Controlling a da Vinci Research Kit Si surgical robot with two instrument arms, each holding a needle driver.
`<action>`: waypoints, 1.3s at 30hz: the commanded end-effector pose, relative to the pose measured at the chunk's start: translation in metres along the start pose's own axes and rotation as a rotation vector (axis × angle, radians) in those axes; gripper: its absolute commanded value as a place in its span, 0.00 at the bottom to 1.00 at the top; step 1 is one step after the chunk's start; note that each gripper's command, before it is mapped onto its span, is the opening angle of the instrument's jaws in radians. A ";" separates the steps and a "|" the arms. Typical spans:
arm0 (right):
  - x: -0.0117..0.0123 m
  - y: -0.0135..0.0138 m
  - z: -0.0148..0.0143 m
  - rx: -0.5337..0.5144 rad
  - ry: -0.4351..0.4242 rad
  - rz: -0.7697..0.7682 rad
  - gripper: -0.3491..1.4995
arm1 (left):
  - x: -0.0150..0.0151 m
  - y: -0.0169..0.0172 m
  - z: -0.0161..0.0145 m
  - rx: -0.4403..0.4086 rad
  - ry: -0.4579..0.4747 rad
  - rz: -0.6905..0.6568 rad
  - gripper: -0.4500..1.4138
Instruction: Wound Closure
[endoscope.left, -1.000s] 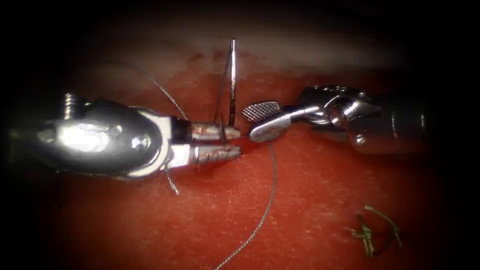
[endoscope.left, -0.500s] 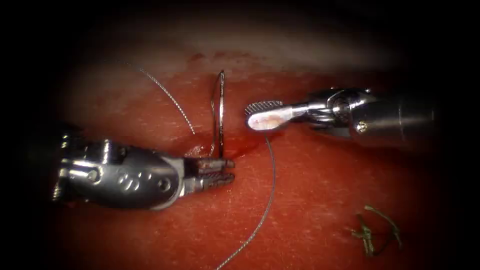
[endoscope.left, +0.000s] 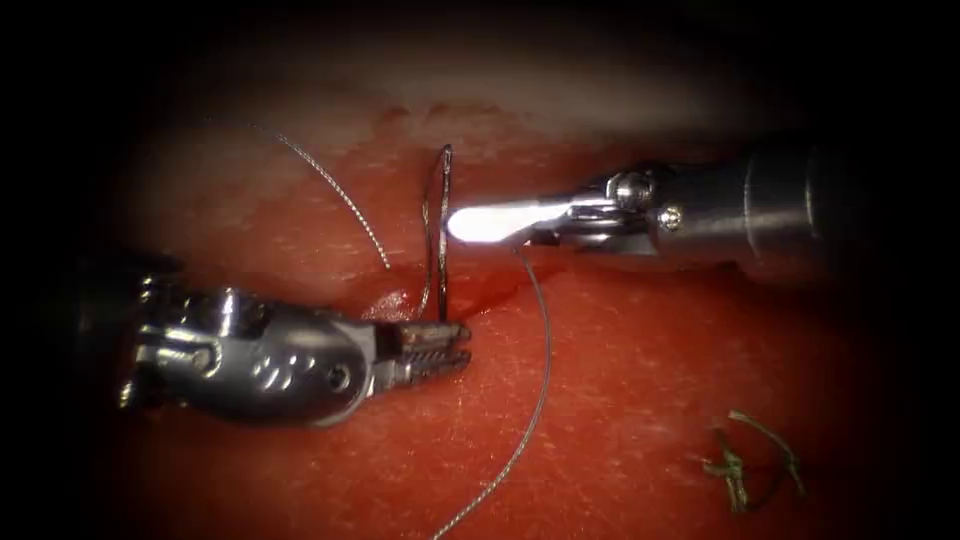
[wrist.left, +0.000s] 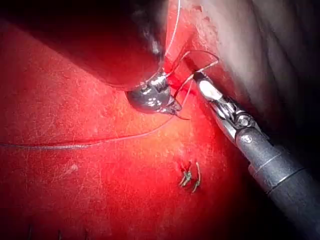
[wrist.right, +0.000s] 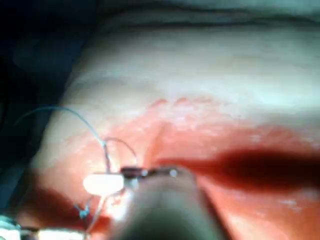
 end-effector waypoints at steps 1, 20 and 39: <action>-0.0003 0.0004 0.0011 0.006 0.003 0.000 0.78 | 0.0000 0.0008 0.0005 -0.003 0.005 -0.002 0.05; -0.0006 0.0007 0.0015 -0.032 -0.036 -0.261 0.00 | 0.0007 0.0004 0.0008 -0.012 0.011 -0.050 0.44; 0.0020 0.0015 0.0007 0.034 0.152 -0.468 0.00 | 0.0036 0.0014 -0.0032 -0.510 0.215 -0.403 0.66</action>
